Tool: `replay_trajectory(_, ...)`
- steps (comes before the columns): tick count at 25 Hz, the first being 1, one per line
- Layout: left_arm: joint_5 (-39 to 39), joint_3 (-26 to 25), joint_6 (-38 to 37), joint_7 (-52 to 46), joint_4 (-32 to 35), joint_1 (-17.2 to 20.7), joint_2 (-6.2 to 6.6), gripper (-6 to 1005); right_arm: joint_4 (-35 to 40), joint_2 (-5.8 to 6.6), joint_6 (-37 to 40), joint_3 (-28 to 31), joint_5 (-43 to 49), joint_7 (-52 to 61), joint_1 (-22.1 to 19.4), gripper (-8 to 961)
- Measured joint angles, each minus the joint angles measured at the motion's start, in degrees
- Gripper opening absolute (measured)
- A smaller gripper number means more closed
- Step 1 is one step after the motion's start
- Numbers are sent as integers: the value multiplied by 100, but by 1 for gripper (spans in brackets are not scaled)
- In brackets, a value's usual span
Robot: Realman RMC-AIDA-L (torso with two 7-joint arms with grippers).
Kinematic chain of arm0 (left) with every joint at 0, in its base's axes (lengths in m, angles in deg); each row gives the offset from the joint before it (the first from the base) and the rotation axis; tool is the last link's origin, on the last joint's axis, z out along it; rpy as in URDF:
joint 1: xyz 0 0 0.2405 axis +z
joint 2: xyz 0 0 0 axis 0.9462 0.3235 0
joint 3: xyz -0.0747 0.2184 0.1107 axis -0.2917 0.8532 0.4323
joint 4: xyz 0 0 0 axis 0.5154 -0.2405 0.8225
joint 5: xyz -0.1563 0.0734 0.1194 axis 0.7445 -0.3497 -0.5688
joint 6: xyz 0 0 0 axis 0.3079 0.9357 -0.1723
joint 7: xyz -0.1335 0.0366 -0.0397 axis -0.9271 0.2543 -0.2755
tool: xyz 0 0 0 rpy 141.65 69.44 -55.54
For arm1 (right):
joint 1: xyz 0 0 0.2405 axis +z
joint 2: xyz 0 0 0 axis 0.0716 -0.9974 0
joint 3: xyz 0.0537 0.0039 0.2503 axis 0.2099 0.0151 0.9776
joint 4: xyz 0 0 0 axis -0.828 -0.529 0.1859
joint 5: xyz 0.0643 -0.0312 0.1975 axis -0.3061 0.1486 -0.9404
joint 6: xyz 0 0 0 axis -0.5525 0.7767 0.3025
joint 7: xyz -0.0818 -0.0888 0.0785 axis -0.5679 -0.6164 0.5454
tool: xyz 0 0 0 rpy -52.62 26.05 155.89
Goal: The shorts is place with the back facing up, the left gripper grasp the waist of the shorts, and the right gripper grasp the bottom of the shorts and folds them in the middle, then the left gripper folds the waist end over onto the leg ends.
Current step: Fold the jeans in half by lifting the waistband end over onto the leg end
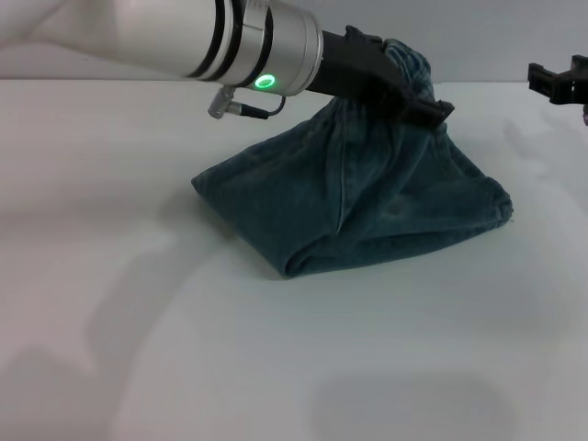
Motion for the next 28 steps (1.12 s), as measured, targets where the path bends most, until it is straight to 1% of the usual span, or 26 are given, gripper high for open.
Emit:
replay_trajectory(2, -181, -120, -282, -1, 29, -109, -1, 848, 2, 0, 2, -45, -10, 0, -1, 595)
replay_trajectory(3, -400, -258, -607, -5, 41, -271, -9, 848, 4, 0, 2, -73, -19, 0, -5, 595)
replay_trajectory(4, -400, -258, -607, -5, 41, -271, -9, 848, 6, -2, 2, -97, -31, 0, -6, 595)
replay_trajectory(8, -818, -326, -1110, -51, 44, -588, -35, 847, 8, -7, -3, -160, -103, 0, -15, 595)
replay_trajectory(12, -1284, -320, -1377, -141, 44, -854, -67, 847, 5, -8, -27, -241, -171, 0, -29, 595)
replay_trajectory(21, -1926, -424, -2039, -291, 22, -1448, -91, 847, -2, -9, -47, -420, -306, 0, -34, 594)
replay_trajectory(24, -2130, -396, -2082, -374, 68, -1513, -92, 847, -2, -9, -51, -448, -350, 0, -38, 594)
replay_trajectory(28, -2372, -361, -1776, -549, 137, -1405, -88, 847, 0, -16, -59, -491, -408, 0, -62, 595)
